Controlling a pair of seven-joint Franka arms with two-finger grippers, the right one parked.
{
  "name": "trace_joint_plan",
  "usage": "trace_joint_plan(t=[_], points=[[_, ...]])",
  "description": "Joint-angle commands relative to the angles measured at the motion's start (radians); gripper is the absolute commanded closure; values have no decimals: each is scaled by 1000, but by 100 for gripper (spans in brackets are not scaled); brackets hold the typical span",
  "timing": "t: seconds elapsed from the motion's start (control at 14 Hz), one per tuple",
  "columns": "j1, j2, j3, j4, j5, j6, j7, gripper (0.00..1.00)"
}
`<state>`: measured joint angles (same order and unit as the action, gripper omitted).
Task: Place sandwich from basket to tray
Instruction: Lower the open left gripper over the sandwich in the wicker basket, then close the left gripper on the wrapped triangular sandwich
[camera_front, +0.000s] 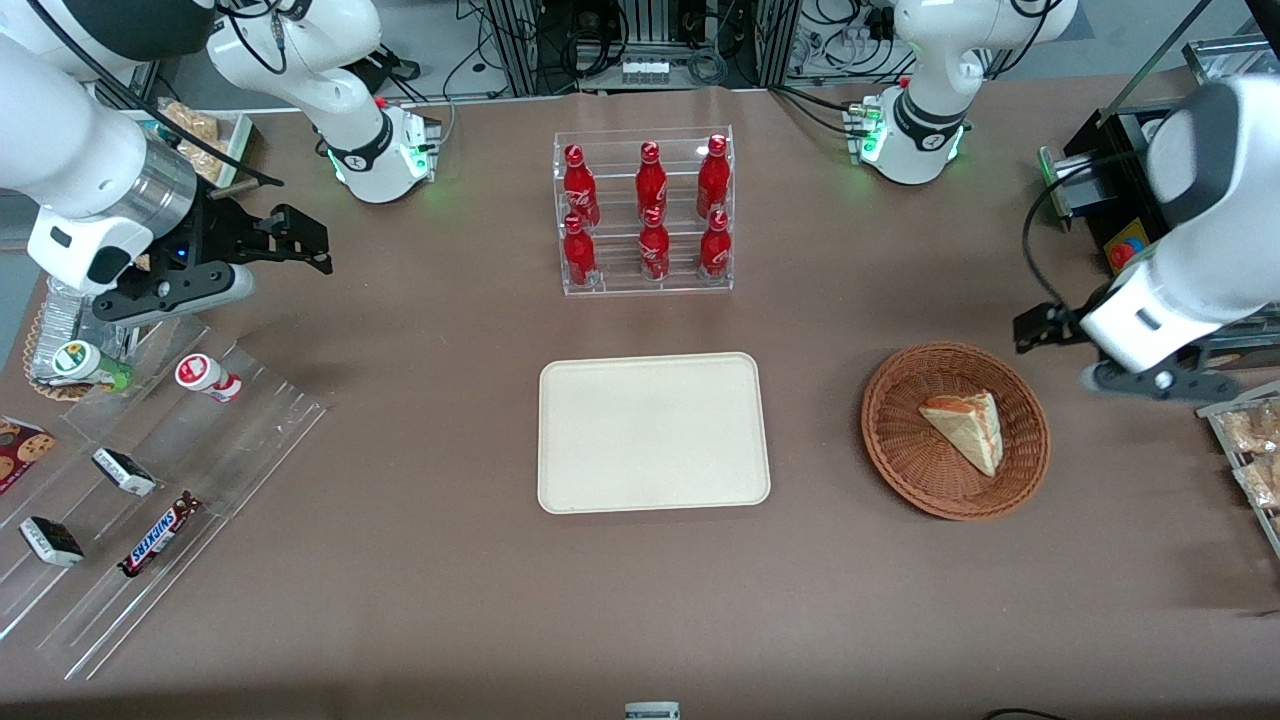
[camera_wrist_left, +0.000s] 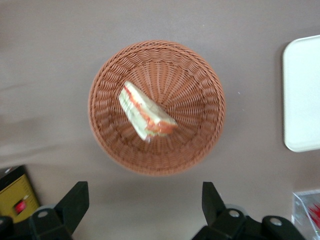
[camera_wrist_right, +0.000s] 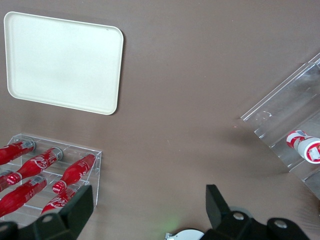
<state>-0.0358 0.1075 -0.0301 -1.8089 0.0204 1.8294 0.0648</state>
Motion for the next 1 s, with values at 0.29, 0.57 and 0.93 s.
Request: trace_joint_plan(t=[0.29, 0.57, 0.93], points=[[5, 73, 12, -219, 16, 327, -329, 0], [4, 87, 12, -338, 16, 514, -847, 0], [7, 152, 12, -412, 15, 689, -1045, 77]])
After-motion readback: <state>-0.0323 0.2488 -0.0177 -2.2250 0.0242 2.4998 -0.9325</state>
